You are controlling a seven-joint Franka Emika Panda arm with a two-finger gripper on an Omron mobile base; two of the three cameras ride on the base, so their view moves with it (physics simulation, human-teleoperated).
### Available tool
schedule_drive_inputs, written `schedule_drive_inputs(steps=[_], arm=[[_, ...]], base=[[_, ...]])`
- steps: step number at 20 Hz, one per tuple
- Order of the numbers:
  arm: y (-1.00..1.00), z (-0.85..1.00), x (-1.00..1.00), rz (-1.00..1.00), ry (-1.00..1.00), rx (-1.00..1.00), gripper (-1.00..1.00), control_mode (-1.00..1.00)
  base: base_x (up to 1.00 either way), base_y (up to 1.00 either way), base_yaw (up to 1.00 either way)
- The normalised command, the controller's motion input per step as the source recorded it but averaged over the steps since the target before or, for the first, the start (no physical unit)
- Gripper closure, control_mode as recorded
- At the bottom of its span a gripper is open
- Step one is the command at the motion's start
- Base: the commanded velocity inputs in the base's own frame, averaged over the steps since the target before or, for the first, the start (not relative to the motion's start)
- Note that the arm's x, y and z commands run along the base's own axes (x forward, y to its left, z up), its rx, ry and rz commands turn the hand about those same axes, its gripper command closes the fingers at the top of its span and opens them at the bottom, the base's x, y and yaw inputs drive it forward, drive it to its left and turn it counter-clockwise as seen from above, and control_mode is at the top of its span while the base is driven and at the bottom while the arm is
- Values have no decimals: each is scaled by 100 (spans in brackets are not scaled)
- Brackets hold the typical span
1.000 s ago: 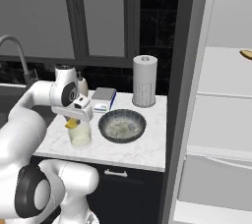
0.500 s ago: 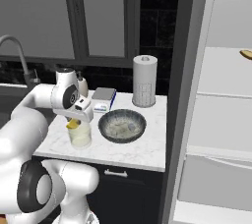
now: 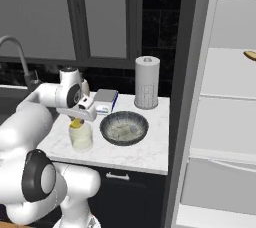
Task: Grab a lemon wedge from the fridge and one ice cube from the ice bowl, and put them in the glass of lemonade.
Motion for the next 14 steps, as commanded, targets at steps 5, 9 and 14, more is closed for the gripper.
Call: schedule_drive_inputs(steps=[5,9,14], arm=[[0,-5,15,0,0,0,100,-100],[0,-26,14,1,0,0,100,-100],[2,-3,0,1,-1,0,100,-100]], base=[[0,0,0],[0,0,0],[0,0,0]])
